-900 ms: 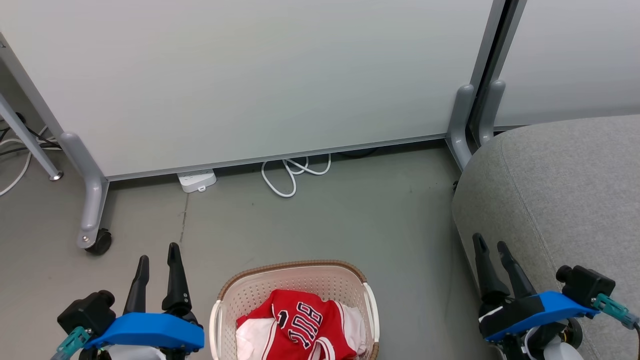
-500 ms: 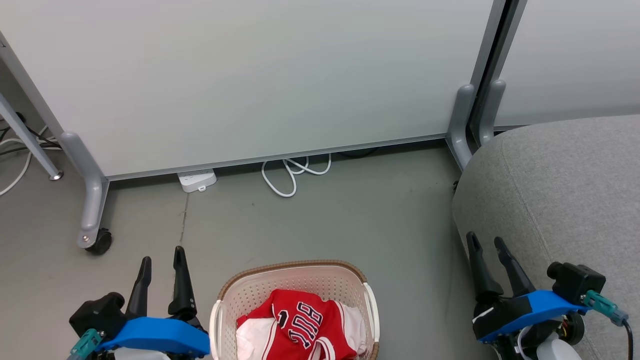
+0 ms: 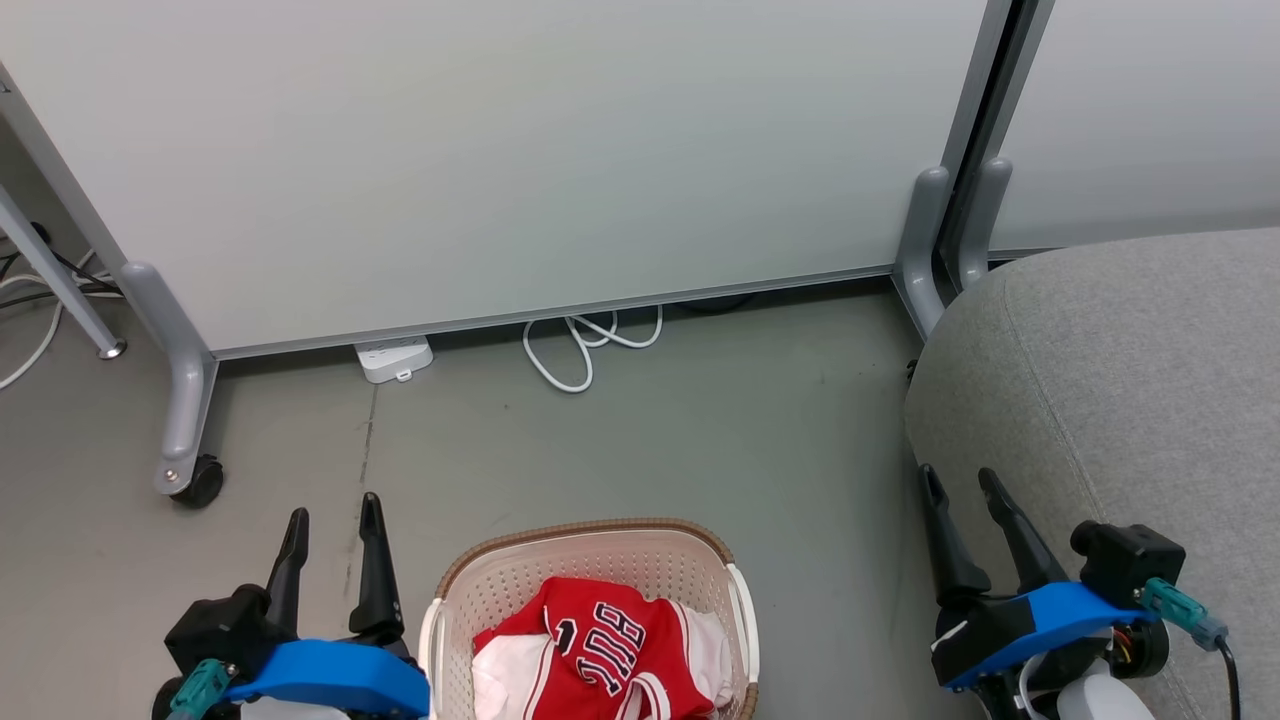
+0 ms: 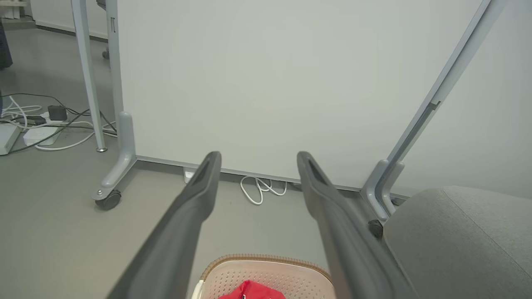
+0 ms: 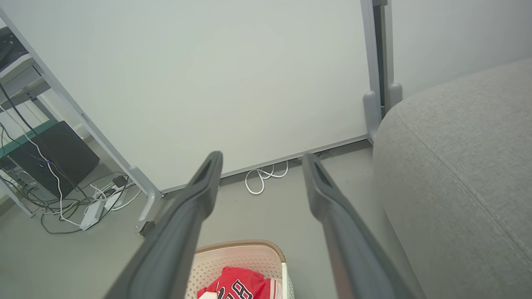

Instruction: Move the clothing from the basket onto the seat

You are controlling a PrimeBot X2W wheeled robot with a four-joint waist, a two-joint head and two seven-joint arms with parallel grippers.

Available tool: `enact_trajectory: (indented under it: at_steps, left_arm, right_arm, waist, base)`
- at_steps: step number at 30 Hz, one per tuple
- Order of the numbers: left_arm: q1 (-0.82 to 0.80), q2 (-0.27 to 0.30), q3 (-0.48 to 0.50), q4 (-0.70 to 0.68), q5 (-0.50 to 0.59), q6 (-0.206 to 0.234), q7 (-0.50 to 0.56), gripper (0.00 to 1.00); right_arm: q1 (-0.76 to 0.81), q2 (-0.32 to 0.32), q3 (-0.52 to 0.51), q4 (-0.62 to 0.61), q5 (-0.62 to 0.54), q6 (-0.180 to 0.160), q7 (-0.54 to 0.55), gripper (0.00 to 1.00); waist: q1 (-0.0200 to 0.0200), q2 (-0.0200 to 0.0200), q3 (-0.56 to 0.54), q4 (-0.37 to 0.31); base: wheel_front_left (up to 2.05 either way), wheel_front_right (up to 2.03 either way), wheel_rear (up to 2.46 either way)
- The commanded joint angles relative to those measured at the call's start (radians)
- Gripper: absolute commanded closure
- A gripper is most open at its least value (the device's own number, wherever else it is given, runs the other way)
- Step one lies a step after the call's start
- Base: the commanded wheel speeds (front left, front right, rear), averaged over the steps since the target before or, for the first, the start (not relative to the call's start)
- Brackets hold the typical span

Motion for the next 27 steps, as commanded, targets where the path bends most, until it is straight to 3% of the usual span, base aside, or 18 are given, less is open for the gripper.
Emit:
enact_trajectory:
  at_steps: [1,27]
  left_arm:
    - [0.000,0.002,-0.001,-0.005,0.022,0.003,-0.010,0.00]
    - [0.013,0.002,-0.027,0.003,0.185,0.016,-0.061,0.00]
  right_arm:
    - [-0.024,-0.006,0.004,-0.001,-0.024,0.002,-0.009,0.00]
    - [-0.040,-0.007,0.030,0.035,-0.200,0.002,-0.060,0.00]
  waist:
    - [0.0000,0.0000,0.000,0.000]
    - [0.0000,0.0000,-0.006,0.003]
  base:
    - [0.00,0.00,0.00]
    - [0.00,0.00,0.00]
